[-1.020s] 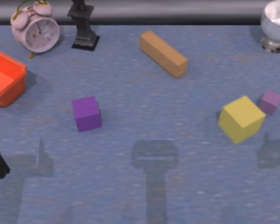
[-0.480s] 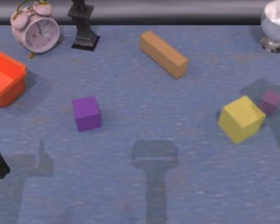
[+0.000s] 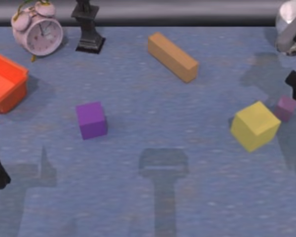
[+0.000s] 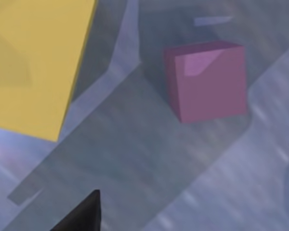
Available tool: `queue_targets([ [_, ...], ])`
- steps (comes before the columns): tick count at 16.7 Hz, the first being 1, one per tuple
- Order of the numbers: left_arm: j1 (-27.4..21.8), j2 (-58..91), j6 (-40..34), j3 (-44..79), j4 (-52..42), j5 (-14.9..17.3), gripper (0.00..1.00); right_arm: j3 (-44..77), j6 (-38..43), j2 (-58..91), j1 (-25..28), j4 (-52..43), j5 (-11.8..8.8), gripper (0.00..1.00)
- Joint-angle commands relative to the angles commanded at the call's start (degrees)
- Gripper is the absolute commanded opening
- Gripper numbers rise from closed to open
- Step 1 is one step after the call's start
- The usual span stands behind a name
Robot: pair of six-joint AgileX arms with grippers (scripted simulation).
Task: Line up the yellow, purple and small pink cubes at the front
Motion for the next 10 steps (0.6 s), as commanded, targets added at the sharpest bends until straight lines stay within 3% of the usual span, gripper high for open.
queue_targets([
  [5, 0.00, 0.00, 0.00, 0.00, 0.00, 0.00, 1.00, 13.72, -5.98, 14.27, 0.33, -7.29, -0.05, 1.00],
  [10, 0.00, 0.00, 0.00, 0.00, 0.00, 0.00, 1.00, 16.25, -6.99, 16.75, 0.40, -8.40, -0.09, 1.00],
])
